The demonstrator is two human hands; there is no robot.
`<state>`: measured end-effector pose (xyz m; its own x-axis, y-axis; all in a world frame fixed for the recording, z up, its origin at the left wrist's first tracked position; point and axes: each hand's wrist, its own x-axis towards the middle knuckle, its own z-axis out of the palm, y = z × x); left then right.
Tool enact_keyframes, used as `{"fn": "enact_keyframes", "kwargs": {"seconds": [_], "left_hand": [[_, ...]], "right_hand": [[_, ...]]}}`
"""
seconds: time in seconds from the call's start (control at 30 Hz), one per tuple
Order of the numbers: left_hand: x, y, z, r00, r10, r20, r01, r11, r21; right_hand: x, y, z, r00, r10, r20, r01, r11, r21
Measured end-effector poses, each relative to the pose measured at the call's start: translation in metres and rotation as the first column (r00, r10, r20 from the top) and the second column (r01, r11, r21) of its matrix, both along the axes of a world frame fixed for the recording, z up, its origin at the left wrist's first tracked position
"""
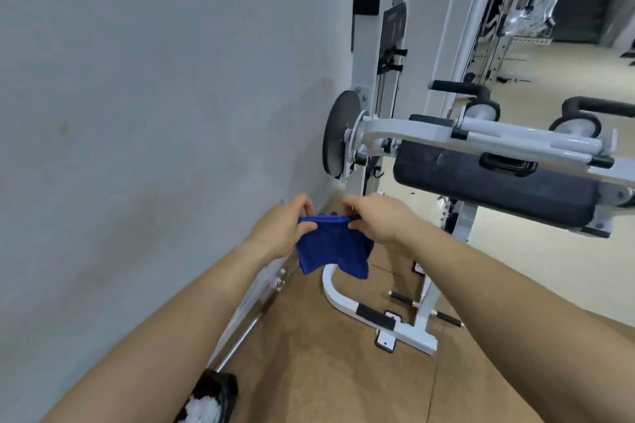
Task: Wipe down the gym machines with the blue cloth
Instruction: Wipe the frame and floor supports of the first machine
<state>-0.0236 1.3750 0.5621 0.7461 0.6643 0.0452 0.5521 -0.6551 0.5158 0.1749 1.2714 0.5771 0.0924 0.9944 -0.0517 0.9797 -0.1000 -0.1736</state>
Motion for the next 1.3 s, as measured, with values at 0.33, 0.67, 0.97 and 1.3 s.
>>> {"fn": "enact_keyframes", "kwargs": {"seconds": [0.33,0.67,0.97,1.3], "left_hand": [[0.139,0.151,0.057,0.994,0.027,0.108,-0.043,0.989,0.142],[0.254,0.333,0.114,0.944,-0.087,0.318,0.054,0.992,0.113],[0.354,0.461,0.143,0.908,-0.323,0.267,0.276,0.940,0.198],[0.429,0.561,0.129,0.942,-0.137,0.306,0.085,0.980,0.177]], "right_hand": [[0.124,0.149,0.044,0.999,0.026,0.023,-0.028,0.997,0.078],[0.210,0.292,0.080,0.886,-0.236,-0.400,0.342,0.914,0.218],[0.254,0.373,0.054,0.735,-0.423,-0.530,0.536,0.841,0.073],[0.358,0.439,0.071,0.786,-0.447,-0.427,0.498,0.867,0.011]]}}
